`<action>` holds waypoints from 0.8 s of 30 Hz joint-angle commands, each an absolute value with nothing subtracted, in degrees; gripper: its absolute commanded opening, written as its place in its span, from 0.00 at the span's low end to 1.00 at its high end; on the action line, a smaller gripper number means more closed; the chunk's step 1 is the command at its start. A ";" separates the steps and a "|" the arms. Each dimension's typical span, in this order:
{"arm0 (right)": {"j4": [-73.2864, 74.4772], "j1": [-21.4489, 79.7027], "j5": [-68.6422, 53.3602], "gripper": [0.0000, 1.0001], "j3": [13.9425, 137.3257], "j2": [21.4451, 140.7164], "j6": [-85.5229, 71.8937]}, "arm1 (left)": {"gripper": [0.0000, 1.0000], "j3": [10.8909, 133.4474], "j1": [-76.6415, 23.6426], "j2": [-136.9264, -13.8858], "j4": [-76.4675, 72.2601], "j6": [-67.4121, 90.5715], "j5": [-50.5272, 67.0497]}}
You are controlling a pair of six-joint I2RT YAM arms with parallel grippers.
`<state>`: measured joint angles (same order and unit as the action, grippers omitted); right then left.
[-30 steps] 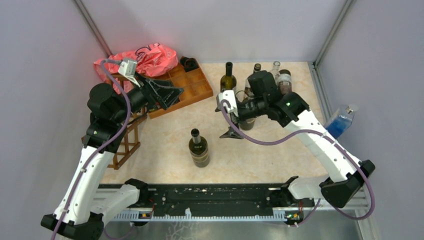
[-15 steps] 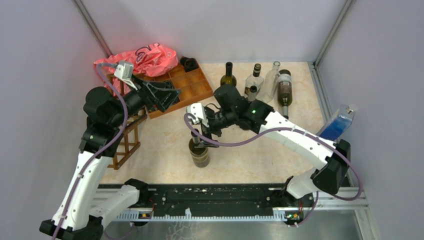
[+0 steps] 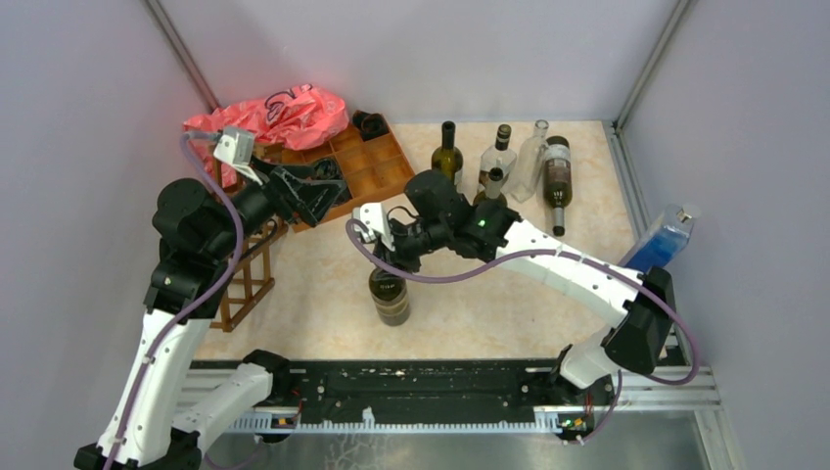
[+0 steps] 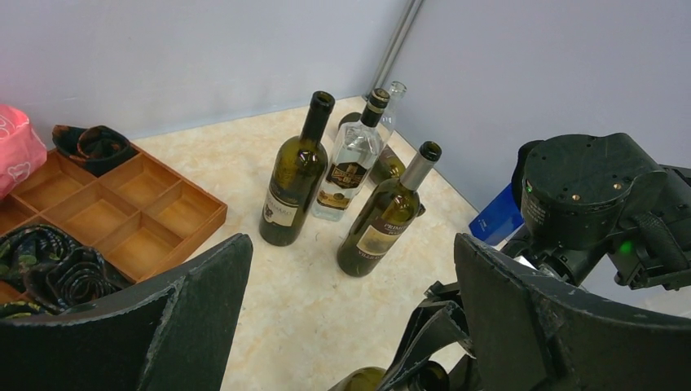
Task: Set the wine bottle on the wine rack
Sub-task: Pick up the wine bottle from the center of the board.
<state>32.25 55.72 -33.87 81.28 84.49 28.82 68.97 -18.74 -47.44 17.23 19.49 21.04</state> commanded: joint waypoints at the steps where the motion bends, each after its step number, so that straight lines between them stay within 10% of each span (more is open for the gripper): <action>1: 29.90 55.76 -33.08 0.00 80.87 81.80 27.33 | 0.99 68.15 -18.37 -47.19 16.53 18.24 22.95; 17: 14.85 33.77 -45.36 0.00 79.89 72.59 -15.29 | 0.98 41.88 -18.76 -47.41 -18.89 21.92 55.93; 24: 11.42 29.35 -45.20 0.00 80.17 71.01 -21.27 | 0.99 43.67 -29.76 -54.28 -7.27 2.10 49.07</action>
<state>19.73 31.22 -43.31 77.97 74.13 -14.09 41.85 -25.10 -51.03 -9.85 13.06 50.33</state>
